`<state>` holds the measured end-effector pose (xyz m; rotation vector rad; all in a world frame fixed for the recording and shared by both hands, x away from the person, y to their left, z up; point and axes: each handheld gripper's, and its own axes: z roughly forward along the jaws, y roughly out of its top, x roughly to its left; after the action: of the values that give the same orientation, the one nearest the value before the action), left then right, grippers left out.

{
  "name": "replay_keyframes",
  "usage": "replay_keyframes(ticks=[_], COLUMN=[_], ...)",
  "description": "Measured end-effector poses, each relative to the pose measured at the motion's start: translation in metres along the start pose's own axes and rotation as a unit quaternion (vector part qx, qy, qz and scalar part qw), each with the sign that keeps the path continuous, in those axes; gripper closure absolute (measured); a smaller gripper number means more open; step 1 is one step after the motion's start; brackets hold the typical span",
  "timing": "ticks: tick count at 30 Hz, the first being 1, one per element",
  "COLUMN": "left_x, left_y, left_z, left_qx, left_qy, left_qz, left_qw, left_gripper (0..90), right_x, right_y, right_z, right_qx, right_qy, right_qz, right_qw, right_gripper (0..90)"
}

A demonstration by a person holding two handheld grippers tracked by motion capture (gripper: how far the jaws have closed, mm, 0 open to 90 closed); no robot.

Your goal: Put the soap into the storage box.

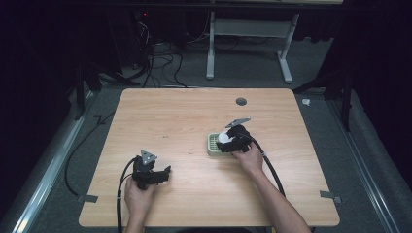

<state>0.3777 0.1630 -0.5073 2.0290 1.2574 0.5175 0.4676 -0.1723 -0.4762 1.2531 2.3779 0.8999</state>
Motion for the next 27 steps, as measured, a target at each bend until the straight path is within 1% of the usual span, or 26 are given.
replay_keyframes(ticks=[10, 17, 20, 25, 27], left_x=[0.0000, 0.0002, 0.0003, 0.0003, 0.0002], left_y=[0.0000, 0.0000, -0.0001, -0.0001, -0.0001], left_z=[0.0000, 0.0000, 0.0001, 0.0001, 0.0000], left_qx=[0.000, -0.001, -0.002, -0.002, -0.001], left_qy=[0.000, -0.001, -0.001, 0.000, 0.000], left_qz=[0.000, 0.000, -0.001, -0.001, -0.001], left_qw=[1.0000, 1.0000, 1.0000, 1.0000, 1.0000], left_gripper=[17.3, 17.3, 17.3, 17.3, 17.3], right_x=[0.0003, 0.0009, 0.0012, 0.0011, 0.0003], right_y=[-0.0014, -0.0029, -0.0032, -0.0032, -0.0029], right_z=[0.0018, 0.0003, -0.0004, -0.0027, -0.0048], right_qx=[0.004, 0.003, 0.002, -0.002, -0.008], right_qy=[0.003, -0.003, -0.002, -0.001, 0.000], right_qz=[-0.001, 0.008, 0.007, 0.013, 0.013], right_qw=[1.0000, 1.0000, 1.0000, 0.9999, 0.9999], right_gripper=[24.4, 24.4, 24.3, 23.9, 23.7])
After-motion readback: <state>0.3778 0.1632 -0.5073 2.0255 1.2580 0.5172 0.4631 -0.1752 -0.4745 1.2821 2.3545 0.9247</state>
